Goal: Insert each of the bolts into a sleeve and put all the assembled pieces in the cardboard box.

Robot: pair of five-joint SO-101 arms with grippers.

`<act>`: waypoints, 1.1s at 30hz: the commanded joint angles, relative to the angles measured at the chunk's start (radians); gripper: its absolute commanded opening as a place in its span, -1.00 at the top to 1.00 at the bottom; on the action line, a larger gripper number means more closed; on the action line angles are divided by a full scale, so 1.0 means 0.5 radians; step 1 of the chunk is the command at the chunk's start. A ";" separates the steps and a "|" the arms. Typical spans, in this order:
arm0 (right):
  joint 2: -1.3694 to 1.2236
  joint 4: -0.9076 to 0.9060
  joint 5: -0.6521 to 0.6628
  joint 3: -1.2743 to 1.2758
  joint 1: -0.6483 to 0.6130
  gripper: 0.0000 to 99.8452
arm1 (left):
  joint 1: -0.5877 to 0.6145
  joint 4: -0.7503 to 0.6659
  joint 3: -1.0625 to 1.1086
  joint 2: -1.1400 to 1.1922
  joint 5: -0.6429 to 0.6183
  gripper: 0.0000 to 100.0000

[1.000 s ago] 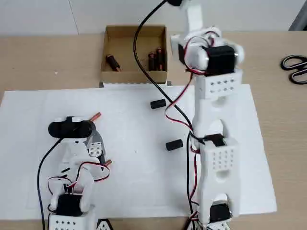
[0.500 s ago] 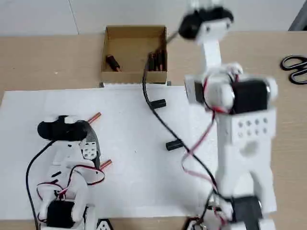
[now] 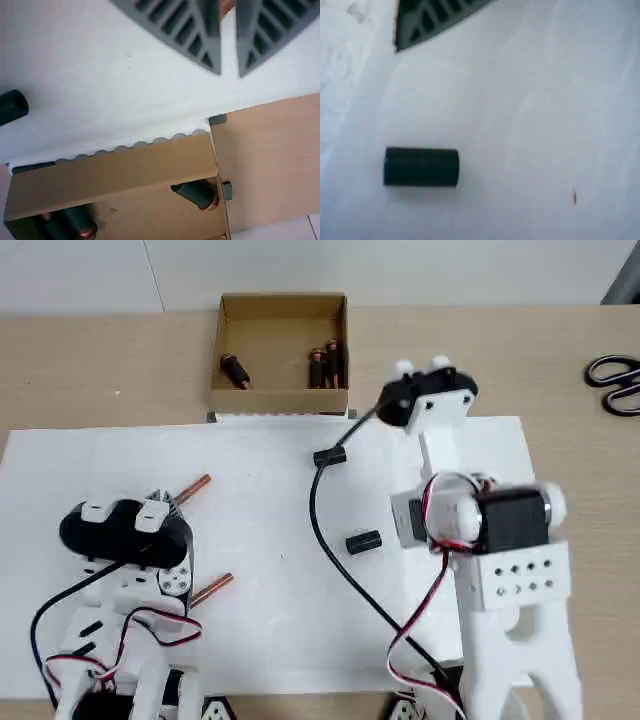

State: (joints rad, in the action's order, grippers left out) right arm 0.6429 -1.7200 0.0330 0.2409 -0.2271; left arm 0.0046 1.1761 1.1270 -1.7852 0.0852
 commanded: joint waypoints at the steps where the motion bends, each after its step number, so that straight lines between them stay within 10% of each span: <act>1: 0.112 0.026 -0.089 0.157 0.014 0.69 | 0.071 0.006 -0.127 0.021 0.015 0.98; 18: 0.324 0.262 -0.061 0.730 0.014 0.69 | 0.285 0.110 -1.014 1.243 -0.135 0.98; 33: 0.321 0.456 1.553 0.789 -0.026 0.69 | 0.285 0.313 -1.079 1.537 0.199 0.98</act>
State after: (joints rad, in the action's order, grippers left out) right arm 0.7917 -1.5221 0.6866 0.6306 -0.2286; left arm 0.1458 1.3311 0.6252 -1.0196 0.1511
